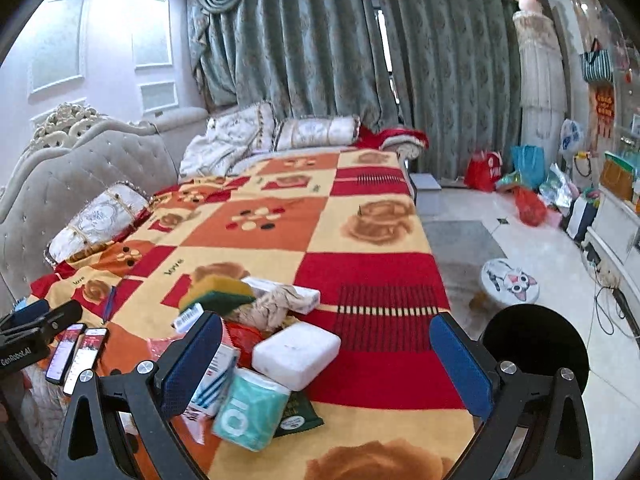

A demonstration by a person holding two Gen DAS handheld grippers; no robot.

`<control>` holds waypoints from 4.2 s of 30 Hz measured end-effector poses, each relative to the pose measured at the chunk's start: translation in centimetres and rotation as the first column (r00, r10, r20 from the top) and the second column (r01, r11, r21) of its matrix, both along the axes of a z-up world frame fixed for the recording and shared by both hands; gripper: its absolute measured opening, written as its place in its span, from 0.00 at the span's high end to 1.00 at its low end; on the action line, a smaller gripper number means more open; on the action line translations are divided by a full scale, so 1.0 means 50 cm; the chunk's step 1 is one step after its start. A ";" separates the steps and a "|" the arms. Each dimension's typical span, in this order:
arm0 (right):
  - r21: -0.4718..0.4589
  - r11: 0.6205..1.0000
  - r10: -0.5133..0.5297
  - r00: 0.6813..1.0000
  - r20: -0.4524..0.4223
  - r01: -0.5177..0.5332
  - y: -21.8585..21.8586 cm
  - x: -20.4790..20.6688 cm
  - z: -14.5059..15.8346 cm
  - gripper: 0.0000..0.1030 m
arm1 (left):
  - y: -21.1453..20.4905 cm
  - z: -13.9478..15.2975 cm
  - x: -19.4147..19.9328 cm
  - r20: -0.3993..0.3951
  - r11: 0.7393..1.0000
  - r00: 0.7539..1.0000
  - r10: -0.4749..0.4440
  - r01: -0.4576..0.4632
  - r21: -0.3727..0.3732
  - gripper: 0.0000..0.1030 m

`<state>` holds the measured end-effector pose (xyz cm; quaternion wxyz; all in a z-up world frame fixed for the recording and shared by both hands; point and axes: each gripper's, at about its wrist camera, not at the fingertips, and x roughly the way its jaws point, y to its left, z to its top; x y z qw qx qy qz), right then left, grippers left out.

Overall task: Collect trash
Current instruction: 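Move both tools toward the pile of trash on the blanket, then grasp the white crumpled tissue with the left tool while the right tool grasps the teal tissue pack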

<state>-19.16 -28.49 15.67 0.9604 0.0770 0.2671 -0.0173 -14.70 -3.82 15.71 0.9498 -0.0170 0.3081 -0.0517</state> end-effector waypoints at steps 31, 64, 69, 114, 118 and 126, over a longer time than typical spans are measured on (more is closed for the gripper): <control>-0.077 0.995 0.060 0.997 0.043 -0.056 0.060 -0.021 0.025 0.00 | -0.016 0.029 -0.027 0.047 1.000 0.999 0.001 -0.002 0.007 0.01; -0.095 0.993 0.066 0.998 0.008 -0.064 0.057 -0.012 0.008 0.00 | -0.040 0.007 -0.021 0.016 0.999 0.999 -0.037 0.036 0.016 0.01; -0.094 0.993 0.071 0.998 -0.004 -0.071 0.056 -0.014 0.006 0.00 | -0.042 0.003 -0.022 0.011 0.999 0.999 -0.039 0.039 0.014 0.01; 0.163 0.936 0.347 0.899 -0.267 -0.313 0.057 0.039 -0.169 0.23 | -0.009 -0.183 0.012 -0.362 0.953 0.899 -0.246 0.292 0.077 0.01; 0.201 0.940 0.329 0.889 -0.318 -0.275 0.069 0.075 -0.201 0.24 | -0.010 -0.226 0.027 -0.411 0.952 0.883 -0.229 0.290 0.094 0.09; 0.340 0.901 0.384 0.861 -0.334 -0.270 0.080 0.114 -0.247 0.52 | -0.027 -0.252 0.045 -0.467 0.940 0.835 -0.290 0.340 0.024 0.56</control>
